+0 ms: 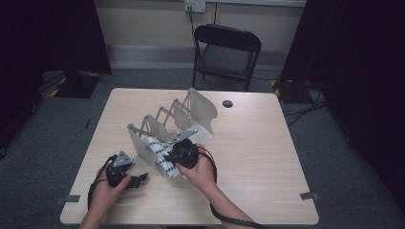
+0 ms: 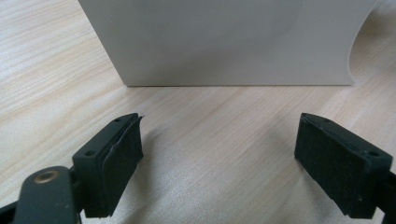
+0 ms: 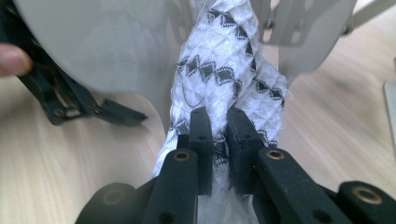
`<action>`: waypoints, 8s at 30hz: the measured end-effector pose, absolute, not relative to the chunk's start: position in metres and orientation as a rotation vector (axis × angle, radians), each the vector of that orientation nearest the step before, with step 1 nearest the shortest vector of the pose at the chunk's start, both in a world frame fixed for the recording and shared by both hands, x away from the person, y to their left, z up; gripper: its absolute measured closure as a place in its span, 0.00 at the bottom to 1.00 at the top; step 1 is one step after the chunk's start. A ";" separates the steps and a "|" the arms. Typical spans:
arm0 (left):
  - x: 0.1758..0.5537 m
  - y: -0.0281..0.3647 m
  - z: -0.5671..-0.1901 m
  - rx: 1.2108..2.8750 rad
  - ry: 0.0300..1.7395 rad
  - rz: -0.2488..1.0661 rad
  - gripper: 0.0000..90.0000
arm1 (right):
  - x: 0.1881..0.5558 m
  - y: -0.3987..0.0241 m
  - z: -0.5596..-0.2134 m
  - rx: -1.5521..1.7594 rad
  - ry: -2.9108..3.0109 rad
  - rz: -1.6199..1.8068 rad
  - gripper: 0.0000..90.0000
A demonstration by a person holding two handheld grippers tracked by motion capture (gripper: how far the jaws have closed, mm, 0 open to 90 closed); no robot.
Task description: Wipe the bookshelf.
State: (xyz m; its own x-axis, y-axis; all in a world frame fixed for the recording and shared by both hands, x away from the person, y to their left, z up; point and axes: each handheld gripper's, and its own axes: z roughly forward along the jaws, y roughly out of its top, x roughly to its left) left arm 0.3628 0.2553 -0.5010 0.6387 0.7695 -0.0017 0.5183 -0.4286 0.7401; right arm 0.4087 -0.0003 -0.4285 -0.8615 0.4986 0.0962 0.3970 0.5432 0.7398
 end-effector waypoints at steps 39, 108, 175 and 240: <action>0.363 0.255 -0.501 2.125 1.002 0.438 0.16 | 0.409 0.014 -0.412 0.729 2.646 1.302 0.91; 0.363 0.255 -0.501 2.125 1.002 0.439 0.16 | 0.427 0.028 -0.468 0.737 2.638 1.106 0.91; 0.363 0.255 -0.501 2.125 1.001 0.438 0.16 | 0.422 0.020 -0.482 0.859 2.584 1.066 0.84; 0.362 0.255 -0.501 2.124 1.003 0.440 0.16 | 0.419 0.011 -0.468 0.813 2.589 1.071 0.93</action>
